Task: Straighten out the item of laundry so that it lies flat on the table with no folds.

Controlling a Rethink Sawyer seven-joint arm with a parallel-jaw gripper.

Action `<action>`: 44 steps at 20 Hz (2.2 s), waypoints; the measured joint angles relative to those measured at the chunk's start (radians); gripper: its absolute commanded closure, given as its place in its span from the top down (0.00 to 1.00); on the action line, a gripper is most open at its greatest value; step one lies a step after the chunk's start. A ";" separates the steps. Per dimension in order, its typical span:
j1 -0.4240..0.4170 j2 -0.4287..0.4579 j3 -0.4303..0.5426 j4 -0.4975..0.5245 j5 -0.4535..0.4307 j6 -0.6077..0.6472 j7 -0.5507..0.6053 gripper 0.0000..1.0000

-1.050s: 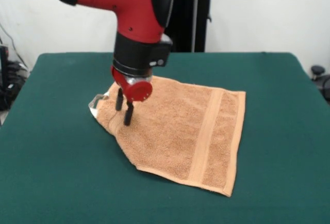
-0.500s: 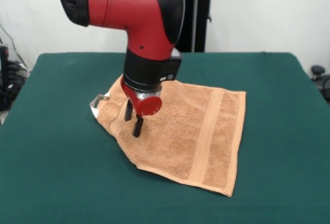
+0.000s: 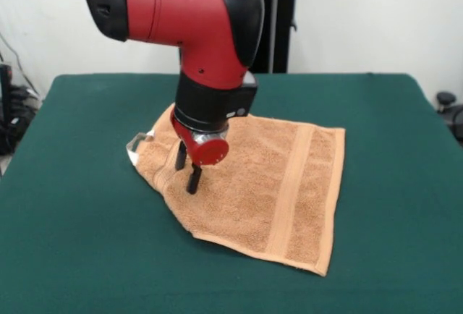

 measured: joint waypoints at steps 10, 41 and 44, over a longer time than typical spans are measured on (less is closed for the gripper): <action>0.020 0.011 -0.012 -0.023 -0.001 0.000 0.000 0.00; 0.442 0.177 -0.311 -0.246 -0.056 0.214 0.000 0.00; 0.528 0.212 -0.350 -0.278 -0.061 0.289 0.000 0.00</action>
